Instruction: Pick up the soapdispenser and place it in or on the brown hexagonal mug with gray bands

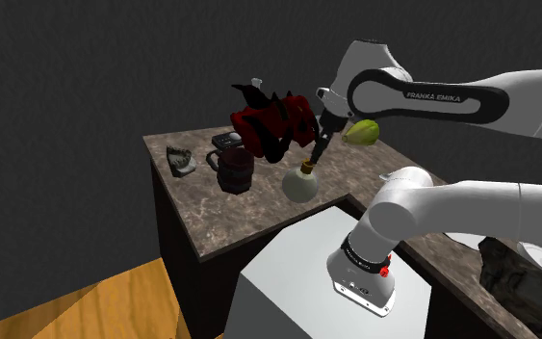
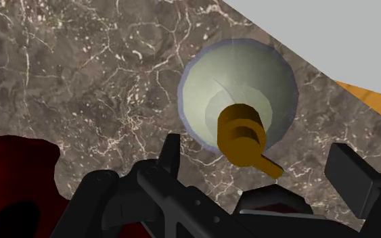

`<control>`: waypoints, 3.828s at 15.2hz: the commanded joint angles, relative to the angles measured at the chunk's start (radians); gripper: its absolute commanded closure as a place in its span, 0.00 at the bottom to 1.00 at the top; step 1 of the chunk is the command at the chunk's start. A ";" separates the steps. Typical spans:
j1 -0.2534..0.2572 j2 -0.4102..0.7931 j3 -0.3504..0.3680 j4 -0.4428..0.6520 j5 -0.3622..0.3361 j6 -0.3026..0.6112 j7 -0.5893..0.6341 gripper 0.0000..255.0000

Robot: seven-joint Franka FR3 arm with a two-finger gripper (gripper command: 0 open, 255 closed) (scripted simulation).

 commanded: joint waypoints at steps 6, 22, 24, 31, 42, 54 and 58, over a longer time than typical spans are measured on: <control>-0.013 0.029 -0.031 -0.096 -0.026 0.129 -0.014 0.00; -0.017 0.050 -0.038 -0.122 -0.034 0.176 -0.013 1.00; -0.017 0.050 -0.038 -0.122 -0.034 0.176 -0.013 1.00; -0.009 0.021 -0.025 -0.067 -0.019 0.092 -0.015 1.00; 0.007 -0.003 -0.001 0.071 0.009 -0.069 -0.018 1.00; 0.019 0.015 0.021 0.239 0.033 -0.219 -0.022 1.00; 0.023 0.028 0.027 0.299 0.039 -0.266 -0.023 1.00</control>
